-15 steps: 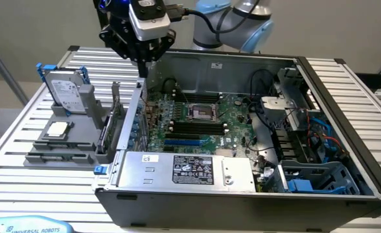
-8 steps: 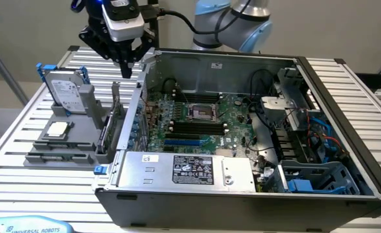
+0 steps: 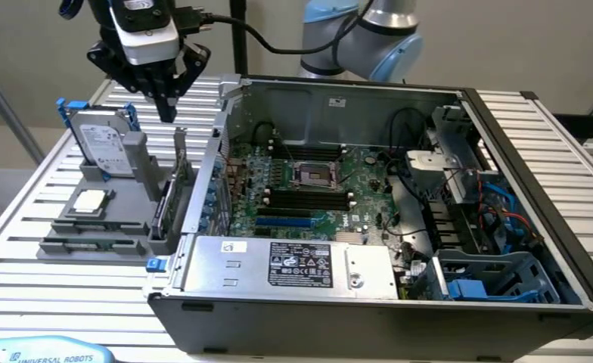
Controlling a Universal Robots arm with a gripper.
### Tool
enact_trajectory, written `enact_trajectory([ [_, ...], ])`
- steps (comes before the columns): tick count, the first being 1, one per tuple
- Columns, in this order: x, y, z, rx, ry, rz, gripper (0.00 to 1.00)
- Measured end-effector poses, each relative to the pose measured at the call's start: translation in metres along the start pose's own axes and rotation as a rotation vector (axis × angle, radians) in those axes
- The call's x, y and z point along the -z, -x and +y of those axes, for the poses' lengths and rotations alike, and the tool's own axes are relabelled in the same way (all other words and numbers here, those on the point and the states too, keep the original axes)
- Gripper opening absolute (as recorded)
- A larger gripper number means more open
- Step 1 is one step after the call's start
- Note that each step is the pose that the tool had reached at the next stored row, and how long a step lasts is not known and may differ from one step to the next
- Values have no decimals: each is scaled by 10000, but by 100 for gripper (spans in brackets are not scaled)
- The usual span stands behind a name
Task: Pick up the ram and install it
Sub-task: 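Reach for the ram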
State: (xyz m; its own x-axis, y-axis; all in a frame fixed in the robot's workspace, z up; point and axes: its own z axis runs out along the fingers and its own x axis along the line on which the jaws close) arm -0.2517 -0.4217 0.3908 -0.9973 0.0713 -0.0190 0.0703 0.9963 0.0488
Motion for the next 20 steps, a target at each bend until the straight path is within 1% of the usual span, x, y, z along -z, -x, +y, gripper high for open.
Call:
enact_trajectory([
  [11,-5,-498,-44,0,-1,1,11],
  [20,-28,-906,-99,1,-1,1,11],
])
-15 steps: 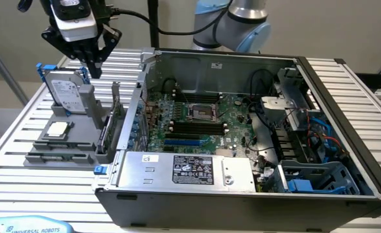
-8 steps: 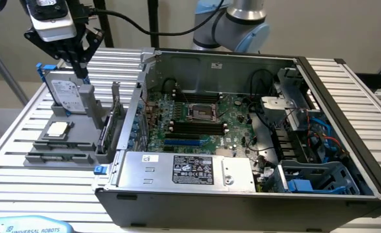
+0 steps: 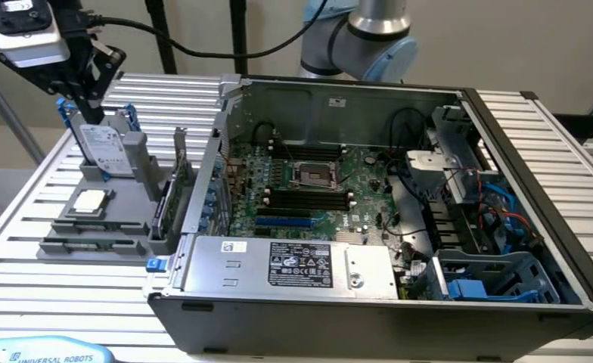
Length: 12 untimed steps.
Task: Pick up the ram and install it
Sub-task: 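Reach for the ram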
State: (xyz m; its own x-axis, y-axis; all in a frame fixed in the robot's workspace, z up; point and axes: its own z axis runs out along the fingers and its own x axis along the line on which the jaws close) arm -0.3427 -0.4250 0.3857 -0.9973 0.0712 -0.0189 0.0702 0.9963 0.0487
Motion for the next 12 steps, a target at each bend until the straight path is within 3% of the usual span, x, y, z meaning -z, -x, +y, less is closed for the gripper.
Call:
enact_trajectory([
  [12,-58,-521,-151,0,0,1,11],
])
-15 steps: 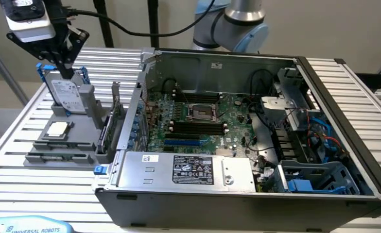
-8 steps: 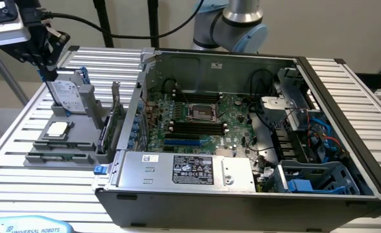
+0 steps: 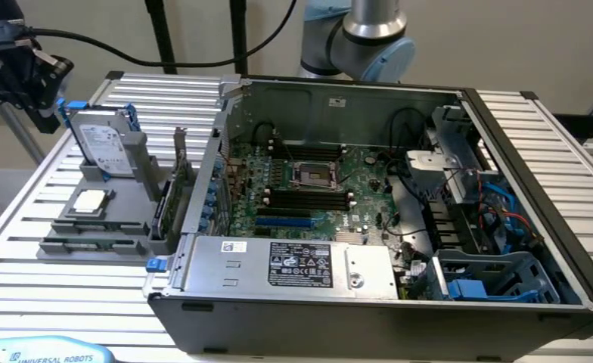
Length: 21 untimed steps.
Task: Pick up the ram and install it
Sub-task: 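Reach for the ram, then pick up the ram and move it above insertion slot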
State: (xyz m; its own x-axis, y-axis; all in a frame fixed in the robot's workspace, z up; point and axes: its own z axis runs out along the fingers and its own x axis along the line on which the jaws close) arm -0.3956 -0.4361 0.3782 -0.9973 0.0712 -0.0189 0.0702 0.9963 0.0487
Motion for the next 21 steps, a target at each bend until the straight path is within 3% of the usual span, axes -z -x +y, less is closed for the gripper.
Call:
enact_trajectory([
  [17,0,-6,-6,2,1,-1,11],
  [21,-3,-6,-6,444,9,21,11],
])
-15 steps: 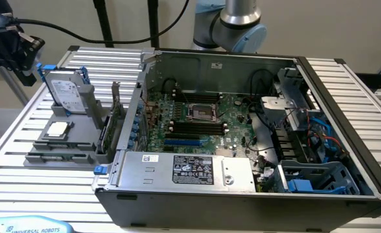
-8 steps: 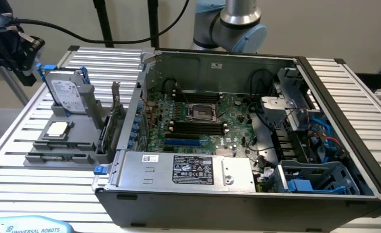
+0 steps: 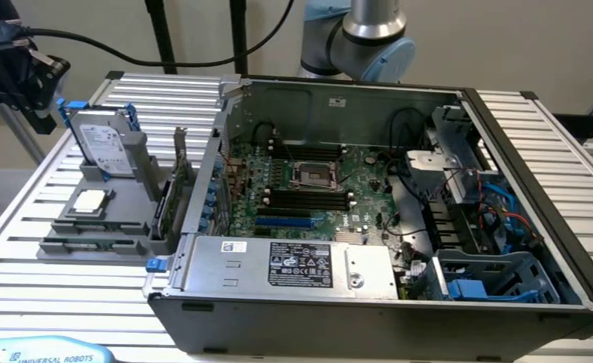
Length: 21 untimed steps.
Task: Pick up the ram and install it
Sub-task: 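Pick up the ram and move it above insertion slot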
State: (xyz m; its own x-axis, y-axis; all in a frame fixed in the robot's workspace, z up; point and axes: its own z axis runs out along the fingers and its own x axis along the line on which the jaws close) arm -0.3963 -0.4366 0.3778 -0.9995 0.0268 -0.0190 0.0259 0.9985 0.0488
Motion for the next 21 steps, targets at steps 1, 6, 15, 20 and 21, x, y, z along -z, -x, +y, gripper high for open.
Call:
enact_trajectory([
  [1,-1,0,0,178,3,9,11],
  [6,-8,0,0,1088,20,56,11],
  [15,-21,0,-1,2726,52,134,11],
  [20,-28,-1,-1,3624,68,178,11],
  [21,-30,-1,-1,3804,72,187,11],
])
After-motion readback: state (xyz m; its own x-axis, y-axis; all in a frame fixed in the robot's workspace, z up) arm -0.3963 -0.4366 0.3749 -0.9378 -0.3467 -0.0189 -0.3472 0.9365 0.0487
